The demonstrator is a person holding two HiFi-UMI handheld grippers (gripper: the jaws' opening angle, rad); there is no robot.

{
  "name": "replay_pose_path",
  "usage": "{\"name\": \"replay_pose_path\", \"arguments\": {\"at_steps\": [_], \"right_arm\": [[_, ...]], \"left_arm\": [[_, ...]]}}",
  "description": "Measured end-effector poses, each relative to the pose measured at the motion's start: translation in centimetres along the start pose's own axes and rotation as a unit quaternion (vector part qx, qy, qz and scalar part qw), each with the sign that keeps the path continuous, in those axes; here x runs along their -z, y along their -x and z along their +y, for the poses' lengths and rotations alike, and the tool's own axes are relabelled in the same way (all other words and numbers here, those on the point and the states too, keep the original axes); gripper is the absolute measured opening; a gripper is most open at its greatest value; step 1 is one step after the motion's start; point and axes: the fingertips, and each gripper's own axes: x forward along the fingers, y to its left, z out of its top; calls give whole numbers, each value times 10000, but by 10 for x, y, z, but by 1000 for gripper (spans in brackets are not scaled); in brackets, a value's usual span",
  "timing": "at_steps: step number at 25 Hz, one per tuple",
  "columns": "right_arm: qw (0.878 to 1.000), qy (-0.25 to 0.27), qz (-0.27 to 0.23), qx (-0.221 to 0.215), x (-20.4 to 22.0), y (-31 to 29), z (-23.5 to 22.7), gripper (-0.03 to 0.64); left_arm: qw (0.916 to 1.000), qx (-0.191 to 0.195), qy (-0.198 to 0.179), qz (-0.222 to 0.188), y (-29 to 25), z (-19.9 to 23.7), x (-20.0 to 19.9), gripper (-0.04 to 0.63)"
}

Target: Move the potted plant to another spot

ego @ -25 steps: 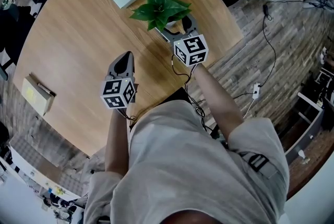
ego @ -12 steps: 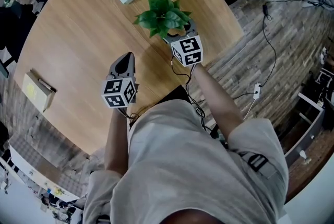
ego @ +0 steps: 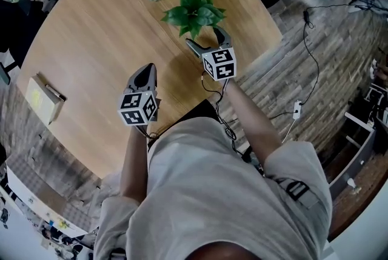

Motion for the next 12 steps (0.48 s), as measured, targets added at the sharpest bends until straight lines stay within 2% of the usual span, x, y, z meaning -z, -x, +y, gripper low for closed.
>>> {"name": "replay_pose_path", "arguments": {"at_steps": [2,4,10,11,12], "right_arm": [[10000,41,58,60,1,6,5,420],[9999,57,141,67,3,12,14,346],[9972,329,593,325,28,36,40,34],[9969,382,611,323,29,39,45,3],[9968,436,606,273,29,41,51,3]], "left_arm": [[10000,-4,78,-31,5,4,2,12],[9998,-4,183,-70,10,6,5,12],[9997,38,218,-129,29,6,9,12],[9997,42,214,-150,32,6,8,12],[9996,43,201,-178,34,7,7,12]]}}
